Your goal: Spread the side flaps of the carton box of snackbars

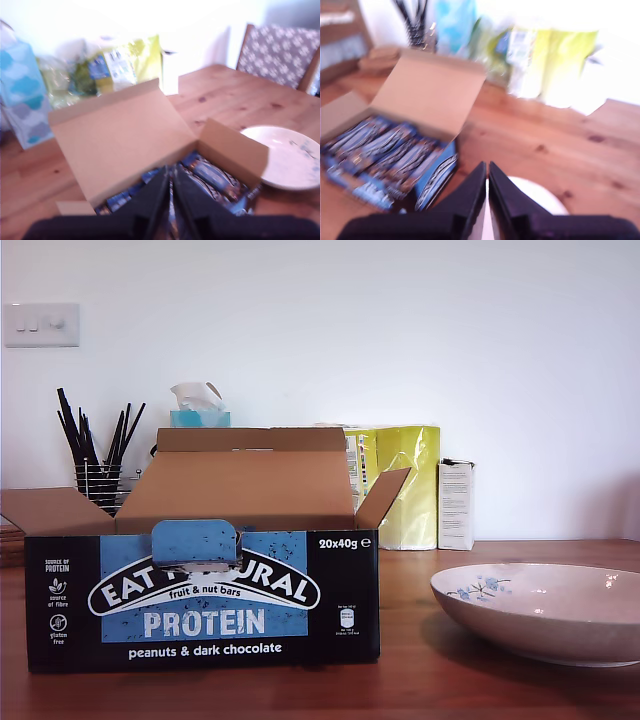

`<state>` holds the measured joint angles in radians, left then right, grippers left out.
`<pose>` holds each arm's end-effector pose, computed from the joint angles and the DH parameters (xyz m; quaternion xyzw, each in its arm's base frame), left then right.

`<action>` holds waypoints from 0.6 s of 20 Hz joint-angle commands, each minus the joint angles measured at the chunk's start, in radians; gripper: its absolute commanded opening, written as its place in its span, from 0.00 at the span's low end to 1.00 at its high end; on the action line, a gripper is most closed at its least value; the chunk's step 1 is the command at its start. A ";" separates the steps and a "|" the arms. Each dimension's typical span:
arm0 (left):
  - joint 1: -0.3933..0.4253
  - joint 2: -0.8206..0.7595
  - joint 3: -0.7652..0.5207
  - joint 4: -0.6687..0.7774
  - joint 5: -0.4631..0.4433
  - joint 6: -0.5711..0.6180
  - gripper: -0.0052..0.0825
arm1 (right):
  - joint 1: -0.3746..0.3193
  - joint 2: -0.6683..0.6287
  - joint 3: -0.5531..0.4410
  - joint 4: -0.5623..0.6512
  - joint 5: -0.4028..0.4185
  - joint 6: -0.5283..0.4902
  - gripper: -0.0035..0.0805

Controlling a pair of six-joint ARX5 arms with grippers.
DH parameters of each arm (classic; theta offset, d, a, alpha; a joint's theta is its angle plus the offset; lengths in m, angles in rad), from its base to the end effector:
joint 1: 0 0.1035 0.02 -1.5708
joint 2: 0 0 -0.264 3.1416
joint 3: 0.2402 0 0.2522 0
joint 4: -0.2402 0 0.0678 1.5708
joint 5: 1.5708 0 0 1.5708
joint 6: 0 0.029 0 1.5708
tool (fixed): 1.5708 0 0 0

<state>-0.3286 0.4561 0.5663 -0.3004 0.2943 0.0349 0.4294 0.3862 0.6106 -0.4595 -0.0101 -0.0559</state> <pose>0.1049 -0.0447 0.2883 0.0182 0.0896 -0.3067 0.9474 0.0863 0.0398 0.2934 -0.0515 0.1086 0.2196 0.9682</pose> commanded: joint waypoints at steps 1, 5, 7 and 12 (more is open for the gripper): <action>0.000 0.002 -0.068 0.085 -0.028 -0.010 0.03 | -0.024 -0.011 -0.028 0.058 0.020 -0.009 0.03; 0.040 0.002 -0.174 0.238 -0.097 -0.026 0.03 | -0.140 -0.020 -0.064 0.135 0.020 -0.023 0.03; 0.088 -0.001 -0.203 0.288 -0.093 -0.029 0.03 | -0.213 -0.046 -0.108 0.210 0.003 0.013 0.03; 0.198 -0.035 -0.234 0.295 -0.036 -0.043 0.04 | -0.306 -0.159 -0.263 0.348 -0.036 0.109 0.03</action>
<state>-0.1333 0.4320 0.3626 -0.0166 0.2417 -0.0021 0.1223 0.2409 0.3672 -0.1310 -0.0422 0.0425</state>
